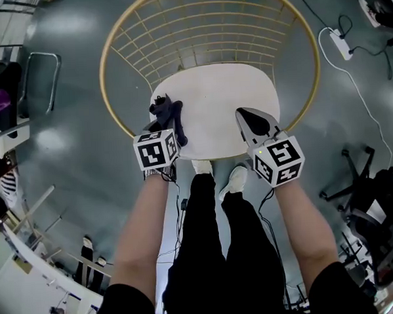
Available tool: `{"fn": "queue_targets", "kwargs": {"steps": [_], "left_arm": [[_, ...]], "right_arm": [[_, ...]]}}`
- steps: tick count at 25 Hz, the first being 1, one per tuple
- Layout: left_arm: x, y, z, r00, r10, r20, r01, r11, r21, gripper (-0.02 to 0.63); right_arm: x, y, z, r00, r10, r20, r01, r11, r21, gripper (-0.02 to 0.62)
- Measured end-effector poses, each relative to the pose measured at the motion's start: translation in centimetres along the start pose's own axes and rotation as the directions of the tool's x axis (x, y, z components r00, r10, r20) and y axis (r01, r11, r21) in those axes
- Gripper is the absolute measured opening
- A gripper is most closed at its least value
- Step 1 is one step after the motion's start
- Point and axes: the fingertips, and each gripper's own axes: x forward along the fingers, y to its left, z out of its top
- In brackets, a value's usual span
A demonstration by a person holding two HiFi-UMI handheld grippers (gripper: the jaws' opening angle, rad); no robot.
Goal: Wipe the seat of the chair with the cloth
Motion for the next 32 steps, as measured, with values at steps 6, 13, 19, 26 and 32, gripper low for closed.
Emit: {"fn": "queue_targets", "kwargs": {"steps": [6, 13, 19, 26, 32], "left_arm": [[-1.2, 2.0, 0.0, 0.999, 0.047, 0.006, -0.047, 0.999, -0.011, 0.086], [-2.3, 3.0, 0.4, 0.995, 0.097, 0.013, -0.097, 0.995, -0.013, 0.087], [-2.6, 3.2, 0.4, 0.995, 0.094, 0.027, -0.094, 0.995, -0.021, 0.087], [-2.2, 0.8, 0.9, 0.997, 0.062, 0.037, -0.064, 0.997, 0.034, 0.087], [-1.3, -3.5, 2.8, 0.998, -0.035, 0.056, 0.030, 0.995, 0.094, 0.087]], "right_arm": [[0.7, 0.9, 0.6, 1.000, 0.015, -0.003, -0.015, 1.000, -0.005, 0.012], [1.1, 1.6, 1.2, 1.000, 0.027, -0.005, -0.027, 1.000, -0.009, 0.012], [1.0, 1.8, 1.5, 1.000, 0.030, 0.000, -0.030, 0.999, -0.011, 0.012], [-0.5, 0.2, 0.3, 1.000, 0.002, 0.010, -0.002, 1.000, 0.016, 0.012], [-2.3, -1.5, 0.1, 0.998, -0.050, 0.025, 0.049, 0.998, 0.047, 0.012]]}}
